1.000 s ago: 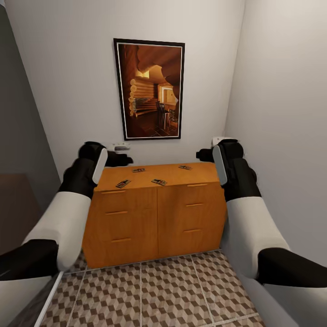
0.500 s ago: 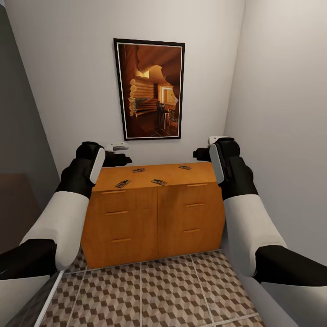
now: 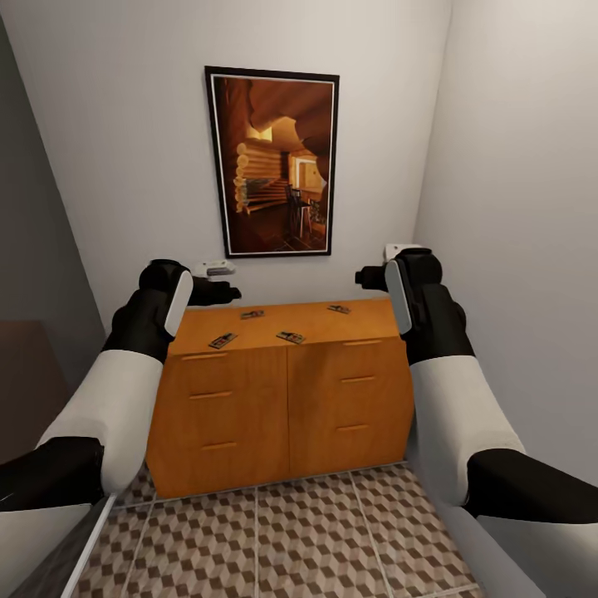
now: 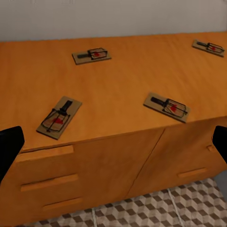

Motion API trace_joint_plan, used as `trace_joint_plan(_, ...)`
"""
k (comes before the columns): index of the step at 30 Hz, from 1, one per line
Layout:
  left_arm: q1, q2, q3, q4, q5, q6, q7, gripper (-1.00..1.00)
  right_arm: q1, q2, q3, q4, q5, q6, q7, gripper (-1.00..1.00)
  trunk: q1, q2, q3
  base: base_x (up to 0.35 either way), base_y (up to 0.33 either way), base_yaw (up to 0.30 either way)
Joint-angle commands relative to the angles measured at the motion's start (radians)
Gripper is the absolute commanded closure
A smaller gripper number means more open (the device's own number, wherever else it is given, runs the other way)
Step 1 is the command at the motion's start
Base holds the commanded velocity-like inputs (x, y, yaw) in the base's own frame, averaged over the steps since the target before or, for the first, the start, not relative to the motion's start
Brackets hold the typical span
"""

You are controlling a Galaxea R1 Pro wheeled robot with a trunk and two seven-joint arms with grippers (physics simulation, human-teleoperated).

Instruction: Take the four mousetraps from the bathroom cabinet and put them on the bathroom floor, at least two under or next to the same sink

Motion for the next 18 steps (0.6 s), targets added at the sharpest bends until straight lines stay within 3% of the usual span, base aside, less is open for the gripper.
trace_joint_plan(1,-0.001,0.000,0.001,-0.001,0.004,0.004,0.002,-1.00,-0.001,0.001,-0.001,-0.004,0.000,0.004,-0.001,-1.00,0.000,-0.001,-0.001,0.283,0.000,0.000)
trace_joint_plan(11,-0.001,0.001,0.002,-0.003,0.001,0.004,0.002,-1.00,-0.001,0.001,-0.001,-0.008,0.001,0.004,-0.002,-1.00,0.000,-0.001,-0.001,0.303,0.000,0.000)
trace_joint_plan(18,-0.001,0.001,0.001,0.000,0.000,0.004,0.002,-1.00,-0.001,0.001,-0.001,-0.009,0.000,0.004,-0.003,-1.00,0.000,-0.001,-0.001,0.117,0.000,0.000)
